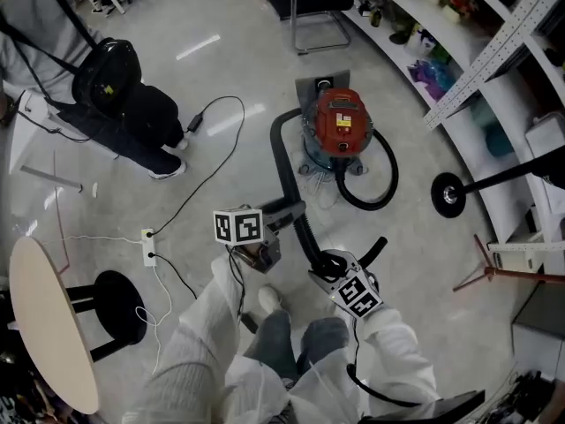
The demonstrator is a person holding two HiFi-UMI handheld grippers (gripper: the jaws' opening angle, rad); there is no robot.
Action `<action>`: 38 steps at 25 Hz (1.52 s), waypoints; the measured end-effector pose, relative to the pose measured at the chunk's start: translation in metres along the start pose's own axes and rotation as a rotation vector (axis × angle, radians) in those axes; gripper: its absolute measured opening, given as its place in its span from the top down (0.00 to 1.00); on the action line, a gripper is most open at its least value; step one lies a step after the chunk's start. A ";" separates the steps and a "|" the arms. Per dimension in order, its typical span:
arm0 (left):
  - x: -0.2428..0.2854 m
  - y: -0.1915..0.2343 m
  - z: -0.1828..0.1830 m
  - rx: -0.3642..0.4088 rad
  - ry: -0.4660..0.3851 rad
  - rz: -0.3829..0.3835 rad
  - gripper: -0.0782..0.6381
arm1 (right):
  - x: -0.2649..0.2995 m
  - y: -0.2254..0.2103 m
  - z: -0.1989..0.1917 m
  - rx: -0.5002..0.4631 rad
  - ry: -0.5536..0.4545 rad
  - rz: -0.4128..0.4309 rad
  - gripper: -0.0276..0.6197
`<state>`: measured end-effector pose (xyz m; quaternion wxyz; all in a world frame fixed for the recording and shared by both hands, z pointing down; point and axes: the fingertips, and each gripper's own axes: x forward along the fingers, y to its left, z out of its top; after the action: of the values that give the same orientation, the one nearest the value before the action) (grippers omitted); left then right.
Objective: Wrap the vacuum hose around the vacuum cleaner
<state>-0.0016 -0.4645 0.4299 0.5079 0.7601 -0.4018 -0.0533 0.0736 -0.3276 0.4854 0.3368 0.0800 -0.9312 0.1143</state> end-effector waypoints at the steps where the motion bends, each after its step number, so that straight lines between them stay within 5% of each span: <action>1: 0.009 -0.010 -0.013 -0.002 0.003 0.004 0.54 | -0.015 0.000 -0.013 -0.005 0.004 0.002 0.59; 8: 0.059 -0.048 -0.088 -0.102 -0.085 0.084 0.54 | -0.095 -0.012 -0.092 -0.063 0.037 0.094 0.60; 15: 0.085 -0.025 -0.133 -0.112 -0.122 0.167 0.54 | -0.098 -0.038 -0.153 -0.159 0.088 0.154 0.60; 38: 0.213 0.268 -0.255 0.021 -0.226 0.119 0.54 | 0.146 -0.167 -0.398 -0.261 0.018 0.077 0.60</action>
<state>0.1174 -0.4633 0.8400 0.4538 0.7292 -0.5015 -0.1042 0.2426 -0.3922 0.9036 0.3481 -0.0013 -0.9374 0.0056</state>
